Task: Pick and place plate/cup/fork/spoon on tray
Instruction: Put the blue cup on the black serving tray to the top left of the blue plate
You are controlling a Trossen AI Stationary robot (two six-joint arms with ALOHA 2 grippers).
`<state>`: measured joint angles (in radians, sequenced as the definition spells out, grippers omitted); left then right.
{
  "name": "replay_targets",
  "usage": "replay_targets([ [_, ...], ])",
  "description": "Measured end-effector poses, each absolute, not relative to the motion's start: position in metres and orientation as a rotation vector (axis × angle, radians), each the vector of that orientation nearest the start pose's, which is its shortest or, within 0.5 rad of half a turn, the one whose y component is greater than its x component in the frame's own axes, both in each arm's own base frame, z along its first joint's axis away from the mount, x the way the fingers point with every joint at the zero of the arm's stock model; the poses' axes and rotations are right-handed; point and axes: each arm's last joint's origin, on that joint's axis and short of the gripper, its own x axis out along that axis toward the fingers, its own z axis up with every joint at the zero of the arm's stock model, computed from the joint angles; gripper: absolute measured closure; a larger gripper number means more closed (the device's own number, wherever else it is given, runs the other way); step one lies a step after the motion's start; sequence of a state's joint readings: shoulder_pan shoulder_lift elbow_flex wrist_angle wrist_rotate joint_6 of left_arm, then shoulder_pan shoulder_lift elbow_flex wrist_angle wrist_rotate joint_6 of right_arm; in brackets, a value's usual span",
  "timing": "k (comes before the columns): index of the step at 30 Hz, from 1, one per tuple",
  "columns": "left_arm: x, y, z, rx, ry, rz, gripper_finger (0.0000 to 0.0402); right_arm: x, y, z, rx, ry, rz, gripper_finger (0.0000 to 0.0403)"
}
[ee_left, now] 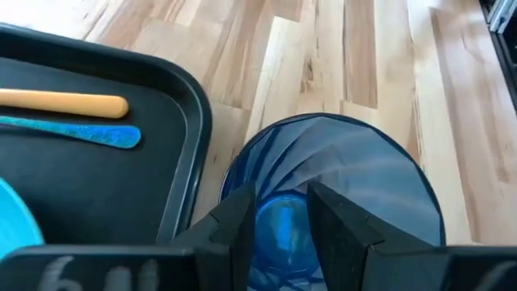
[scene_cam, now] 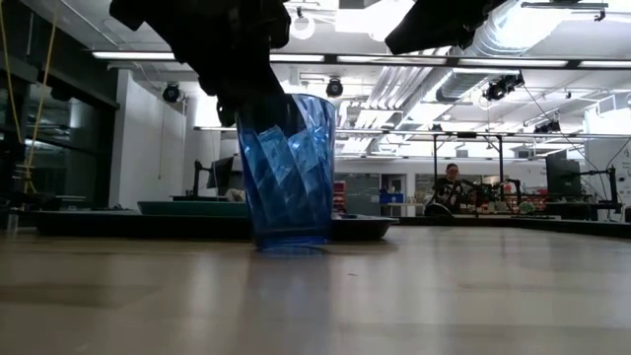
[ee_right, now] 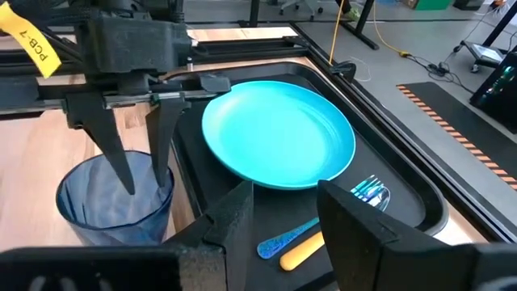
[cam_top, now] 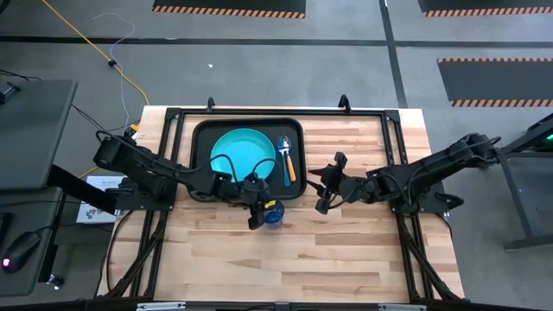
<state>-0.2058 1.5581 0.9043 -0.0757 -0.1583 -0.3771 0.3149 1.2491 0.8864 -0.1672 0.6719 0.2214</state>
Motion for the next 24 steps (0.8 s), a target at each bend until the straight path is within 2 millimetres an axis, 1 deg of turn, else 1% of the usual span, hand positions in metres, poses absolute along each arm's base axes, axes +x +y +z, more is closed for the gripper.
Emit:
replay_targets([
  [6, 0.313, -0.062, 0.202, -0.137, 0.719, 0.051, 0.0300, 0.257, 0.065, 0.277, -0.034, 0.426, -0.396, 0.0272],
  [14, 0.312, -0.063, 0.205, -0.089, 0.708, 0.012, 0.0300, 0.257, 0.065, 0.277, -0.041, 0.428, -0.394, 0.0272],
  [18, 0.308, -0.062, 0.218, -0.089, 0.667, 0.023, 0.0300, 0.257, 0.065, 0.277, -0.041, 0.429, -0.394, 0.0272],
  [20, 0.303, -0.063, 0.224, -0.082, 0.660, 0.026, 0.0300, 0.257, 0.065, 0.277, -0.041, 0.429, -0.393, 0.0272],
  [22, 0.302, -0.065, 0.231, -0.069, 0.619, 0.028, 0.0300, 0.258, 0.065, 0.277, -0.039, 0.432, -0.386, 0.0272],
  [24, 0.298, -0.066, 0.233, -0.046, 0.616, 0.067, 0.0300, 0.258, 0.065, 0.277, -0.033, 0.431, -0.377, 0.0272],
])
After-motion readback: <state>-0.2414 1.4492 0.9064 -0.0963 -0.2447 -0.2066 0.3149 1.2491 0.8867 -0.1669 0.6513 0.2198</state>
